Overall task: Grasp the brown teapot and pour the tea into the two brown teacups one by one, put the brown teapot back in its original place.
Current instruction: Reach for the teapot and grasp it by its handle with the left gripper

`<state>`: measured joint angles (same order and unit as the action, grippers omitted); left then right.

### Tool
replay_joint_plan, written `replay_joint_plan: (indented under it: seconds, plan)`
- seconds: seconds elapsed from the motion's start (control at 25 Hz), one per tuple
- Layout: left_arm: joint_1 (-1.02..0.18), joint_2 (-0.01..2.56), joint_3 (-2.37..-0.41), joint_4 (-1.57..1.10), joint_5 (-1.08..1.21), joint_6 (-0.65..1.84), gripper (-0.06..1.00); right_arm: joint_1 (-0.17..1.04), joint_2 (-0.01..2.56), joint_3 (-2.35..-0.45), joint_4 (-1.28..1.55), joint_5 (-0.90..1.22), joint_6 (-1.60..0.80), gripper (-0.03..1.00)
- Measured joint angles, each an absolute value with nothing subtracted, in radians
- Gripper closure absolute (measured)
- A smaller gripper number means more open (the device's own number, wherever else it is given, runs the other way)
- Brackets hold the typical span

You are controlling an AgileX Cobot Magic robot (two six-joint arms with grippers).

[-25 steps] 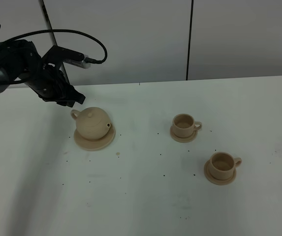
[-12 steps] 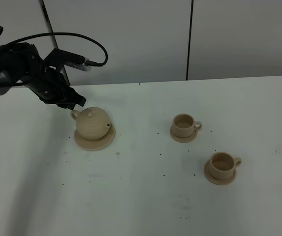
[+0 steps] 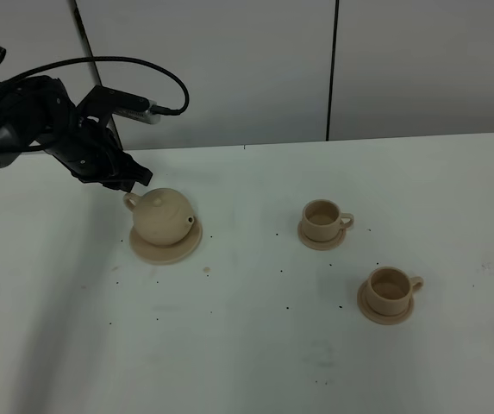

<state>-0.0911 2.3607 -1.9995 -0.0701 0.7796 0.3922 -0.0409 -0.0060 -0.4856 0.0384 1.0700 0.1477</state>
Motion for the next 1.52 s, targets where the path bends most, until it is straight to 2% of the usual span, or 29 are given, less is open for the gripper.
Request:
replay_joint_plan:
  seconds: [1.52]
  plan:
    - [-0.089, 2.361, -1.999, -0.119, 0.929, 0.411, 0.55, -0.041, -0.006, -0.486, 0.038, 1.070, 0.148, 0.59]
